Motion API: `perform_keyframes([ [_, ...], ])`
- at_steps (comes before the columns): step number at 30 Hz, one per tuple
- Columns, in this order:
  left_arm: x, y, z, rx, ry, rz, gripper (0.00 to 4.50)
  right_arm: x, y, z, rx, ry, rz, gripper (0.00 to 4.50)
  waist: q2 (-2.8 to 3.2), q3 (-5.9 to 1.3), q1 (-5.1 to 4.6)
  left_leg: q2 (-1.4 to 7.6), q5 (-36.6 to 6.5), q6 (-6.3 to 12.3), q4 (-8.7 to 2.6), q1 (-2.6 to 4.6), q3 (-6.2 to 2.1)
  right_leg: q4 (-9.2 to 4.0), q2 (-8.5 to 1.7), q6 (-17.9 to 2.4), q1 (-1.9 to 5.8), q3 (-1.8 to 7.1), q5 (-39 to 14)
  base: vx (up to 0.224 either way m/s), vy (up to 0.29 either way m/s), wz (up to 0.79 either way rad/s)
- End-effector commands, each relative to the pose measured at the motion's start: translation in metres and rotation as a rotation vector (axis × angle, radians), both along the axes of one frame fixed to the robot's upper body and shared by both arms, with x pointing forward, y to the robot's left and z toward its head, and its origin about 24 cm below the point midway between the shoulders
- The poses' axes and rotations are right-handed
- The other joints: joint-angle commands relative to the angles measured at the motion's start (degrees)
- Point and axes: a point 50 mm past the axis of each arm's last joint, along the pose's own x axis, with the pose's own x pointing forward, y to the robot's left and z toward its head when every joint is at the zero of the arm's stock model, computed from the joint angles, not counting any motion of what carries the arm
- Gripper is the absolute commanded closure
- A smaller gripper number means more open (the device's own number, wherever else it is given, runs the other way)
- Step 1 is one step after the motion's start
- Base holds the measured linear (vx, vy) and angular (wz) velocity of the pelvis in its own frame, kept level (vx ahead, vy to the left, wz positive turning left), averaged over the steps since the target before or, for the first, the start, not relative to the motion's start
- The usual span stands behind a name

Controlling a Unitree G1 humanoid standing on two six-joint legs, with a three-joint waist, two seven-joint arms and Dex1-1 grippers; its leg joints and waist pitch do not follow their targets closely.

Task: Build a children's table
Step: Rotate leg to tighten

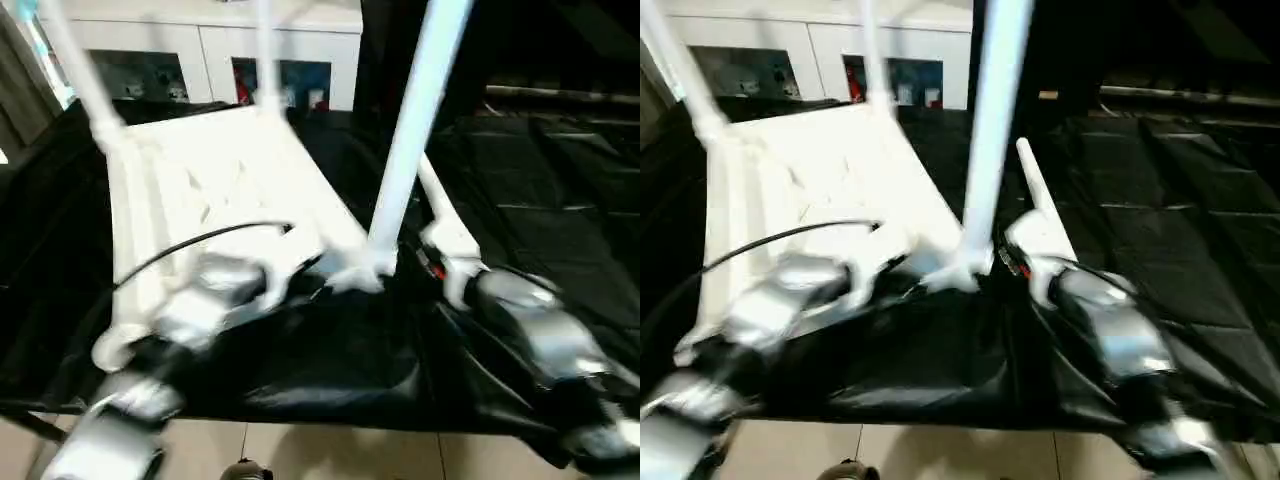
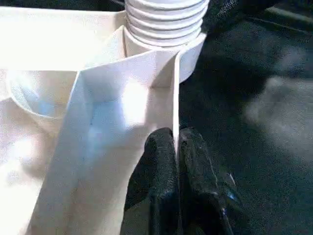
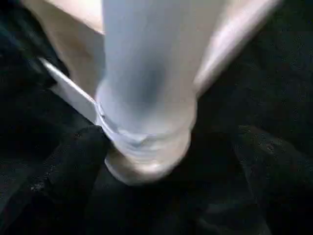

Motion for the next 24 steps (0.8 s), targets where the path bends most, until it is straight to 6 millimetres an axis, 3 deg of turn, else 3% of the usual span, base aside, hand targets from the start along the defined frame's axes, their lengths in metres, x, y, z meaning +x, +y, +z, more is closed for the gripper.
perform_keyframes([
  [1,-0.0116,-0.0220,0.0142,-0.094,0.000,-0.195,4.50,-0.0018,0.0006,0.0061,0.000,-0.007,0.027,0.03,-0.62,-3.89,0.06,2.70,-8.9,4.27,-3.72,1.15,-0.68,-4.59,-3.90,-12.2,2.91,3.47,-6.0,0.000,0.000,0.00],
  [5,-0.0107,-0.0202,0.0139,-0.086,-0.006,-0.189,4.50,-0.0028,0.0053,0.0090,0.030,0.000,0.056,0.03,-0.85,-3.91,0.27,2.61,-7.8,4.71,-3.56,1.10,-0.52,-4.32,-3.89,-13.4,2.90,3.45,-3.3,0.000,0.000,0.00],
  [10,-0.0109,-0.0185,0.0145,-0.078,-0.006,-0.191,4.50,-0.0045,0.0085,0.0091,0.030,0.012,0.091,0.03,-0.94,-3.86,0.56,2.54,-8.2,4.17,-3.61,0.98,-0.54,-4.53,-4.09,-12.4,3.03,3.45,-5.5,0.000,0.000,0.00],
  [24,-0.0105,-0.0161,0.0138,-0.071,-0.010,-0.183,4.50,-0.0045,0.0090,0.0084,0.044,0.018,0.098,1.18,-1.09,-4.22,1.01,2.51,-6.8,4.26,-3.41,0.92,-0.54,-4.21,-4.09,-12.1,3.20,3.38,-4.4,0.000,0.000,0.00],
])
